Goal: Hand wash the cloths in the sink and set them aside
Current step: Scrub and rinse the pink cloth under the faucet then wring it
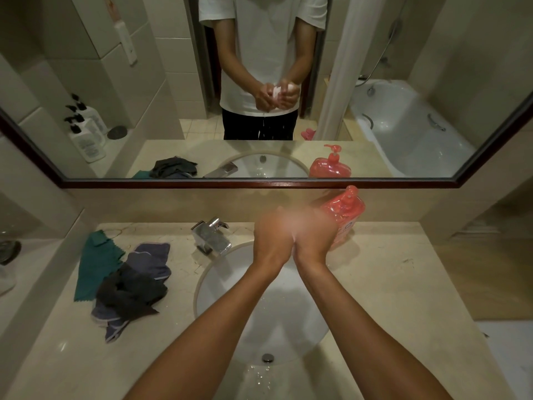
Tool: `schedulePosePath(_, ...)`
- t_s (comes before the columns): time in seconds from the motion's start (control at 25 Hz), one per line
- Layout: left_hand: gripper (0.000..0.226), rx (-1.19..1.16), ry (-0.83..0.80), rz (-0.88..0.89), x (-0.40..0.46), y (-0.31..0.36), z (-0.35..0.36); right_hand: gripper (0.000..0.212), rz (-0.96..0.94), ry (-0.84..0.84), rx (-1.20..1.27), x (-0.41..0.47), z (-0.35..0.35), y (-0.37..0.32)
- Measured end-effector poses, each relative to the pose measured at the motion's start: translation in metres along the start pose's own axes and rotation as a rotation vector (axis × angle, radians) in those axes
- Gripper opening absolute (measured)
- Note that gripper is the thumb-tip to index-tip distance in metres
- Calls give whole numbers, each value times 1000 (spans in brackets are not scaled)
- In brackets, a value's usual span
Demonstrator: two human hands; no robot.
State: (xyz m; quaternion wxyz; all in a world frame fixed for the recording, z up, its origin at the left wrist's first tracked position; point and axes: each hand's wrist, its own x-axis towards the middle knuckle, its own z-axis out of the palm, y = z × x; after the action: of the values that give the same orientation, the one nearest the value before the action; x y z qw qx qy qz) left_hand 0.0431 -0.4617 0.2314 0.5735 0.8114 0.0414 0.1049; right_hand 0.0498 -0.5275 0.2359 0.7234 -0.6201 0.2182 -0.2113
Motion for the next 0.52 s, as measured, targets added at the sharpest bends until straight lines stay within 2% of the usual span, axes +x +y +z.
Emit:
schedulePosePath(0.16, 55, -26, -26, -185, -1, 0, -2, 35, -156, -78, -35, -1, -5, -2)
schedulePosePath(0.44, 35, -67, -210, -492, 6, -8, -2, 43, -128, -117, 36, 0, -12, 9)
schedulePosePath(0.52, 38, -110, -230, -504, 6, -9, -5, 40, -157, -146, 28, 0, -13, 9)
